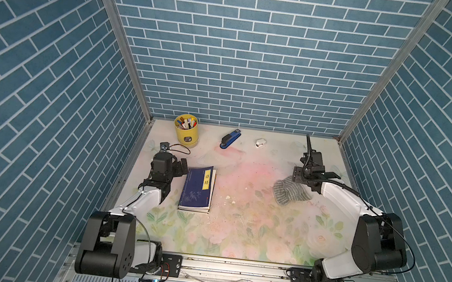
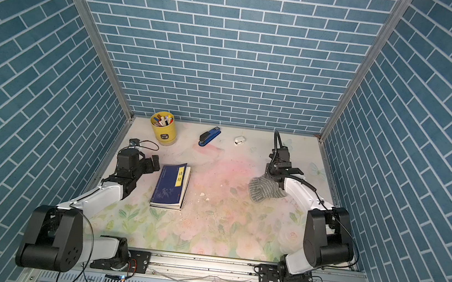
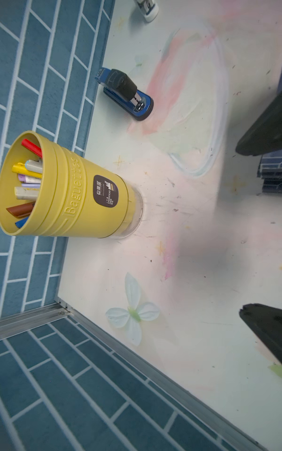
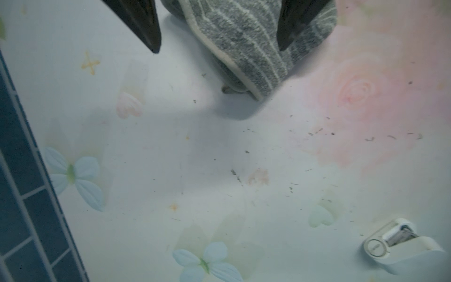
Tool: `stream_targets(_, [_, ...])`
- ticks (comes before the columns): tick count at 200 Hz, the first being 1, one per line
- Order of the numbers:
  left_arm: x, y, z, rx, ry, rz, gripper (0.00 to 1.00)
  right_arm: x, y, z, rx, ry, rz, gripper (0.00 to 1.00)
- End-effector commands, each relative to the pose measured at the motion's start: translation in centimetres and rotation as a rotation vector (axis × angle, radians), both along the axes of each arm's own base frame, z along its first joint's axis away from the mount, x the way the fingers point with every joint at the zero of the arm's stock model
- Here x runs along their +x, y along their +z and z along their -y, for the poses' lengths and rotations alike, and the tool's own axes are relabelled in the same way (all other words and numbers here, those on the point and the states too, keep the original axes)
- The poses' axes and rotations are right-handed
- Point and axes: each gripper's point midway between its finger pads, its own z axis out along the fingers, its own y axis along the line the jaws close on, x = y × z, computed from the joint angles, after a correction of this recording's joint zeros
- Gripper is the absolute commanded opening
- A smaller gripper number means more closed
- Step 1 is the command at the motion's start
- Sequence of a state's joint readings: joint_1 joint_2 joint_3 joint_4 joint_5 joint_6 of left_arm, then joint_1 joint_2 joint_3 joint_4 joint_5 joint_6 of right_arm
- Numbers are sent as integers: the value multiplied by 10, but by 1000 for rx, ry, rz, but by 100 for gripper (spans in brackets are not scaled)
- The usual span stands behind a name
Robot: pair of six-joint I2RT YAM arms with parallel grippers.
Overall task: Wipe the cover of the book
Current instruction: Reset both arms
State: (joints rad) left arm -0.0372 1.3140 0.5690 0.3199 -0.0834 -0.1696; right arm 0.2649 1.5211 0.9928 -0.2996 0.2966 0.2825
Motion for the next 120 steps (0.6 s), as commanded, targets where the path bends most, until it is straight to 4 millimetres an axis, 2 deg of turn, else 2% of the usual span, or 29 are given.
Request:
stream_targets(1, [20,22,-4,81,-7,136,100,2,11,34,-128,-82,73,76])
stream_targets(41, [28,4,-12,115,23,135,100,-7,14,71,-178,-177,209,78])
stream_targets(56, [28,7,-13,121,31,178,100,-11,17,84,-191,-212,253,79])
stream_targets(62, [30,15,-13,130,30,210,100,-12,18,89,-192,-224,272,79])
stream_targets(66, [24,9,-14,134,30,207,100,-12,18,91,-194,-227,284,79])
stream_targets(98, [9,8,-20,123,61,272,100,-9,16,103,-173,-237,377,82])
stream_targets(109, [6,5,-22,122,70,282,100,-8,14,104,-174,-228,394,96])
stream_targets(120, [5,1,-23,121,75,290,100,-7,12,108,-186,-238,411,98])
